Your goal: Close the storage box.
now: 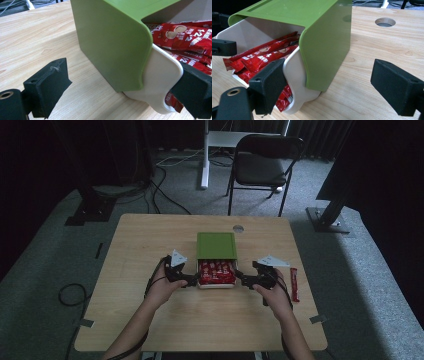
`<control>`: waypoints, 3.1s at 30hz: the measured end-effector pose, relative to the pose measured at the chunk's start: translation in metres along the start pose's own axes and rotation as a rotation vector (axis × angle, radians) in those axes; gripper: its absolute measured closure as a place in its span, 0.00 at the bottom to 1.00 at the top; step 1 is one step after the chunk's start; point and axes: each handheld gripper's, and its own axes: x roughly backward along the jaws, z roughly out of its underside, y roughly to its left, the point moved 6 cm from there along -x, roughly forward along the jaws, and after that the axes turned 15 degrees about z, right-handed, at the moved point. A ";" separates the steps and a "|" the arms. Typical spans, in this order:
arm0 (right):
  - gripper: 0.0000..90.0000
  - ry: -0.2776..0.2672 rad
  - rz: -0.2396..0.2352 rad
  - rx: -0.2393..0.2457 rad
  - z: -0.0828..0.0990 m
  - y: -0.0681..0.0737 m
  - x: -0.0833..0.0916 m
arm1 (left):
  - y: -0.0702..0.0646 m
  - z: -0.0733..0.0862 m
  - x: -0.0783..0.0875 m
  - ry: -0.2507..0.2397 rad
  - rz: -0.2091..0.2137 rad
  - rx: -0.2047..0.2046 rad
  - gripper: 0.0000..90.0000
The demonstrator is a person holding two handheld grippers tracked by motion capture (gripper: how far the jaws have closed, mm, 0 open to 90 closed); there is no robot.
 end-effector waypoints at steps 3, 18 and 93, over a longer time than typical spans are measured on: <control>0.14 -0.001 0.002 -0.005 -0.001 0.000 -0.002 | 0.001 -0.001 -0.001 0.000 -0.002 -0.001 0.07; 0.14 -0.002 0.023 -0.014 -0.004 -0.002 -0.008 | 0.008 -0.006 -0.005 0.005 -0.019 -0.009 0.07; 0.15 -0.064 0.046 -0.062 -0.013 0.001 0.001 | 0.002 -0.005 0.012 -0.034 -0.036 0.011 0.08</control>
